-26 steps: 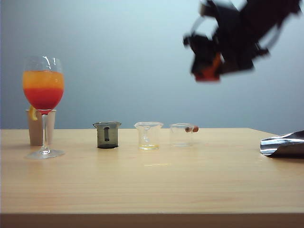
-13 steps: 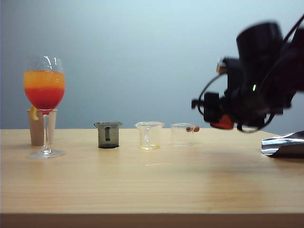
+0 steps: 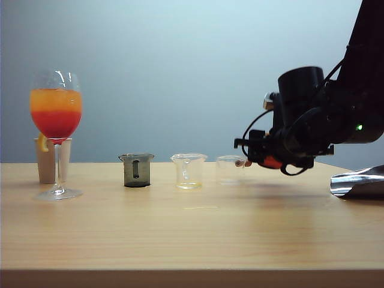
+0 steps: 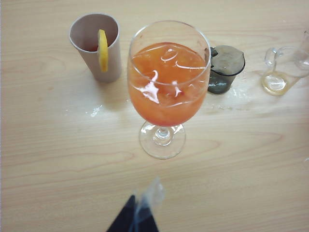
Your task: Pick up the fourth measuring cup from the left, pour the grenadine inside into the goblet, and finally put the measuring cup back in its original place.
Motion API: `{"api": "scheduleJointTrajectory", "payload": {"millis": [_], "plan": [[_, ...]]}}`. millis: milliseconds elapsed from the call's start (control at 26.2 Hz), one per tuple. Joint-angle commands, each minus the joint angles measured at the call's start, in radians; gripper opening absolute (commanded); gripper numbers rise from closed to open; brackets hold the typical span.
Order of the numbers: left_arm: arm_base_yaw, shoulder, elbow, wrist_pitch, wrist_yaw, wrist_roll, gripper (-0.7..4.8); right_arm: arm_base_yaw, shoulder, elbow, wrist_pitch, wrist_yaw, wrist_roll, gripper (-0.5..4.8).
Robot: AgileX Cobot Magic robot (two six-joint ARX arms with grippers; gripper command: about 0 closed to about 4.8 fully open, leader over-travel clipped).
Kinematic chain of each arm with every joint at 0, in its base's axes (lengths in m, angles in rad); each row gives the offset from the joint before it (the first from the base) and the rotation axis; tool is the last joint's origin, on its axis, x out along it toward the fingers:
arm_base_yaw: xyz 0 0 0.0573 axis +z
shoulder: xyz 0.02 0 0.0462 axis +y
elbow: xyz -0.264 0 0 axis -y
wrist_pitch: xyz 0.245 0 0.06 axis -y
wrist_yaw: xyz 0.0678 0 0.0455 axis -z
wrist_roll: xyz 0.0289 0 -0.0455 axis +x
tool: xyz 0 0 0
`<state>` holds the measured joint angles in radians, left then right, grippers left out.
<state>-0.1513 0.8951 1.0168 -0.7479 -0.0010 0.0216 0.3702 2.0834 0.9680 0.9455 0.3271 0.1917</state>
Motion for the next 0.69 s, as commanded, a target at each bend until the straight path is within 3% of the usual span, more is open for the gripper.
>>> {"api": "scheduleJointTrajectory", "payload": {"millis": [38, 267, 534, 572, 611, 649, 687], "plan": [[0.002, -0.002, 0.003, 0.009, 0.002, -0.003, -0.02, -0.007, 0.013, 0.018, -0.027, 0.006, -0.002, 1.11], [0.002, -0.002, 0.003, 0.009, 0.002, -0.003, -0.02, -0.019, 0.027, 0.018, -0.110, 0.007, -0.002, 1.11], [0.002, -0.002, 0.003, 0.009, 0.002, -0.003, -0.02, -0.019, 0.043, 0.019, -0.097, 0.006, -0.002, 1.29], [0.002, -0.002, 0.003, 0.009, 0.002, -0.003, -0.02, -0.019, 0.043, 0.019, -0.093, 0.007, -0.002, 1.60], [0.002, -0.002, 0.003, 0.009, 0.002, -0.003, -0.02, -0.020, 0.043, 0.019, -0.092, 0.007, -0.002, 2.36], [0.002, -0.002, 0.003, 0.009, 0.002, -0.003, -0.03, -0.020, 0.042, 0.019, -0.090, 0.007, -0.001, 3.59], [0.002, -0.002, 0.003, 0.009, 0.002, -0.003, -0.02, -0.020, 0.042, 0.019, -0.080, 0.007, -0.001, 4.36]]}}
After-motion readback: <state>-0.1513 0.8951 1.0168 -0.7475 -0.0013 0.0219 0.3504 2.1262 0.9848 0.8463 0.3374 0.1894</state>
